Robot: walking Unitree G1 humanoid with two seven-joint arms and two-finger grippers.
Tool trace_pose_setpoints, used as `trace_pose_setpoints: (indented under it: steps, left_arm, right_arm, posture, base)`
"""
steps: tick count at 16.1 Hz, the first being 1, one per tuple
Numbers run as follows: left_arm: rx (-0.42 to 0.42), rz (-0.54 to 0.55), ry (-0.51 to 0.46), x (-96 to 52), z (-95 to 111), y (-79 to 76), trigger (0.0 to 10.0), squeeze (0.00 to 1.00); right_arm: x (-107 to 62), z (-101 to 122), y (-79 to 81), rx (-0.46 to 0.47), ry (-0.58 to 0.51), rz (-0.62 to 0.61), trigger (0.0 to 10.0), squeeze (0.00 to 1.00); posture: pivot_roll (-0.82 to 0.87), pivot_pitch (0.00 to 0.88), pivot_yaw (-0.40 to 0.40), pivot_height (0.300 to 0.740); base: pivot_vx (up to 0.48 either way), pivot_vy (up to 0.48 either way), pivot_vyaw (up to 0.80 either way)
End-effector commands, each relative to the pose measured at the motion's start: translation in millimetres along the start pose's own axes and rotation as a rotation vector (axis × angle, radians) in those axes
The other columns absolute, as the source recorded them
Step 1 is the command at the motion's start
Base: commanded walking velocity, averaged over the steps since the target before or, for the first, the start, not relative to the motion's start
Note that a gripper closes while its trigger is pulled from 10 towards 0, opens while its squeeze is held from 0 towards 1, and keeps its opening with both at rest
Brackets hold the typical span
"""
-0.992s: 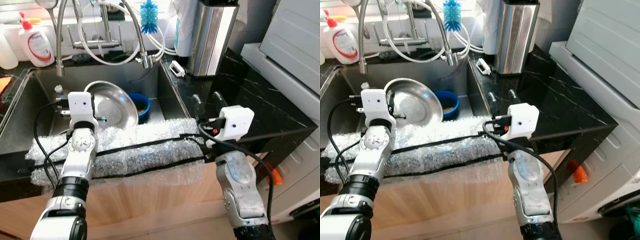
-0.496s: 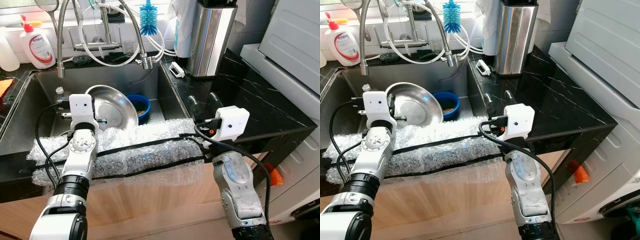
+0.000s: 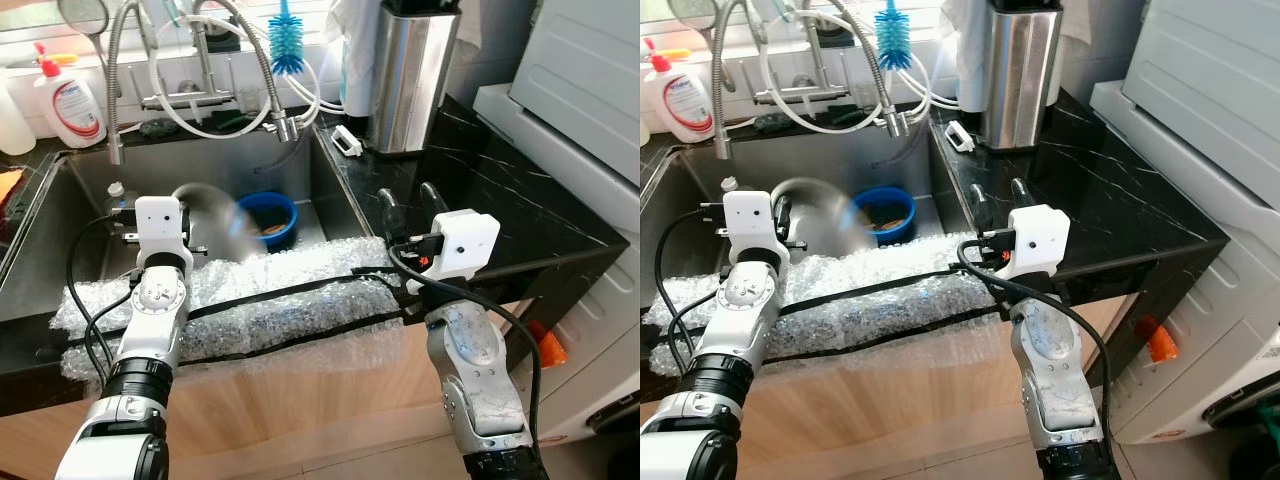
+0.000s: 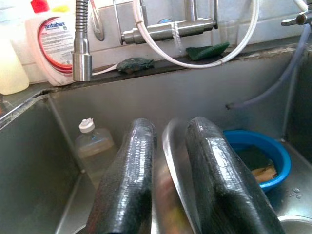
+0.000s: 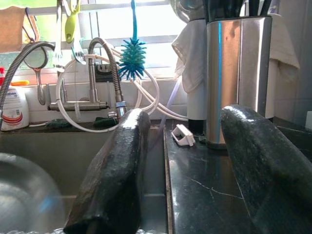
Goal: Kitchen organization
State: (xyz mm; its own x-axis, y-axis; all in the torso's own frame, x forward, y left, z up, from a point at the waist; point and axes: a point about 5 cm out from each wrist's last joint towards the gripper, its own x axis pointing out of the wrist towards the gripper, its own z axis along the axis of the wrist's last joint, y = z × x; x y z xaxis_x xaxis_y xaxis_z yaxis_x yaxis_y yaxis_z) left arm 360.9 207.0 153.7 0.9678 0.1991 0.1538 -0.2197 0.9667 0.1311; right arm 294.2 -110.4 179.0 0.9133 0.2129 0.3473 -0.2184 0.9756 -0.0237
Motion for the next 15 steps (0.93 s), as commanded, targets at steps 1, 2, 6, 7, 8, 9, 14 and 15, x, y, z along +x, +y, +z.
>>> trace_pose_setpoints:
  steps: [1,2,6,7,8,9,14,15]
  left_arm:
    - [0.003,-0.007,0.098,-9.2,-22,-0.7,10.0,0.92]
    - [0.004,-0.012,0.099,-9.7,-22,-0.8,10.0,0.91]
    - [0.000,-0.024,0.062,-7.8,-15,-0.4,10.0,0.87]
    - [-0.015,-0.031,0.025,-7.2,-9,-0.4,10.0,0.53]
    - [-0.035,-0.031,-0.048,-7.6,2,1.5,10.0,0.00]
    - [-0.040,-0.024,-0.153,-10.5,19,7.1,10.0,0.00]
    - [0.083,-0.034,-0.308,-30.3,47,40.1,10.0,0.00]
    - [0.114,-0.037,-0.313,-35.4,49,45.7,10.0,0.00]
  right_arm:
    - [2.3,3,1.1,0.000,-0.010,-0.001,10.0,0.00]
    - [2.3,3,1.0,-0.001,-0.011,-0.005,10.0,0.00]
    - [2.2,2,2.8,0.003,-0.013,-0.007,10.0,0.00]
    - [2.3,3,3.2,0.004,-0.015,-0.007,10.0,0.00]
    - [2.4,3,3.4,0.005,-0.018,-0.008,10.0,0.00]
    - [2.8,4,3.2,0.006,-0.024,-0.013,10.0,0.00]
    - [1.3,6,-0.3,0.002,-0.035,-0.040,10.0,0.00]
    - [1.0,7,-1.3,-0.002,-0.039,-0.047,10.0,0.00]
  posture:
    - [-0.03,0.000,0.044,0.740]
    - [-0.03,0.000,0.049,0.740]
    - [-0.02,0.000,0.056,0.740]
    - [-0.02,0.000,0.057,0.740]
    - [-0.02,0.000,0.058,0.740]
    - [-0.02,0.000,0.060,0.740]
    - [0.00,0.000,0.057,0.740]
    - [0.00,0.000,0.056,0.740]
  base:
    - [0.000,0.000,0.00]
    - [0.000,0.000,0.00]
    - [0.000,0.000,0.00]
    - [0.000,0.000,0.00]
    - [0.000,0.000,0.00]
    - [0.000,0.000,0.00]
    - [0.000,0.000,0.00]
    - [0.000,0.000,0.00]
